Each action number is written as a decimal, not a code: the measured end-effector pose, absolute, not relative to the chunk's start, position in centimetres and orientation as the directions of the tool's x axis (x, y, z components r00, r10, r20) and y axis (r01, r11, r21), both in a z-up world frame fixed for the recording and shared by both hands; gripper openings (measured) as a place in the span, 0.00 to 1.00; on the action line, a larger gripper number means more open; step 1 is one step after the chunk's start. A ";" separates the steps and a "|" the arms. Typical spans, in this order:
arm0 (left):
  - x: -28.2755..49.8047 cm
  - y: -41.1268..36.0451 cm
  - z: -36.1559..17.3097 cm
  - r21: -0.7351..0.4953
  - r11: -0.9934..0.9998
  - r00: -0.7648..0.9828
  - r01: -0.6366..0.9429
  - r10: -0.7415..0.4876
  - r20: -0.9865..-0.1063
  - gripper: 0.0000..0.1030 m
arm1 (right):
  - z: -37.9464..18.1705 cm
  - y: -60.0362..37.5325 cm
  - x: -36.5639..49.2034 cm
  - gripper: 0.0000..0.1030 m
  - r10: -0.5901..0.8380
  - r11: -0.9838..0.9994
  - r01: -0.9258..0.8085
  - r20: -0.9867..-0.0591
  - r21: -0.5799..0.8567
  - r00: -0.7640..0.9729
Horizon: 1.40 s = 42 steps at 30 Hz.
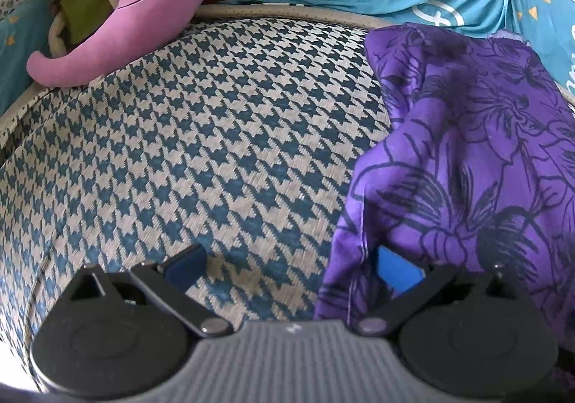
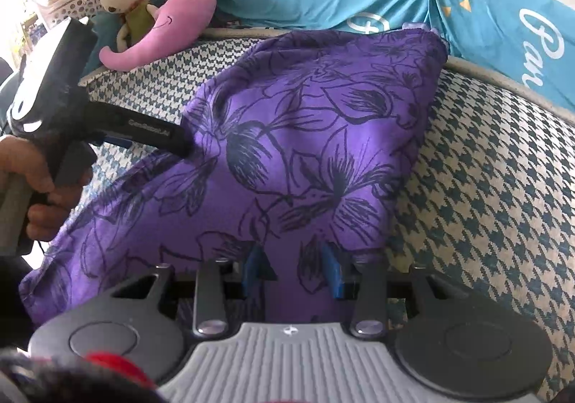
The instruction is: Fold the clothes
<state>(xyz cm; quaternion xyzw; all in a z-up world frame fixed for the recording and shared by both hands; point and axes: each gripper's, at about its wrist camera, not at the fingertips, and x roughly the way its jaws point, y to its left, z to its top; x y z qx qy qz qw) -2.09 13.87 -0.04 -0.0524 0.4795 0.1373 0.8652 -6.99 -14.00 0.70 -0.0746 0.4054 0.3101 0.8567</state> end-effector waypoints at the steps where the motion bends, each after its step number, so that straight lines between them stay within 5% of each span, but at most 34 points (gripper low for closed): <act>1: -2.1 13.8 0.1 0.039 0.956 0.500 -0.291 0.187 -0.846 1.00 | 0.9 -14.2 -7.0 0.38 0.476 0.797 -0.590 -0.736 0.130 0.481; 9: -2.8 11.6 1.5 0.035 0.971 0.540 -0.238 0.162 -0.826 1.00 | 2.8 -15.9 -6.4 0.46 0.498 0.825 -0.535 -0.679 0.179 0.540; 42: -2.7 6.9 2.2 0.000 0.984 0.547 -0.176 0.098 -0.831 1.00 | 3.3 -17.9 -1.0 0.48 0.486 0.872 -0.382 -0.633 0.306 0.603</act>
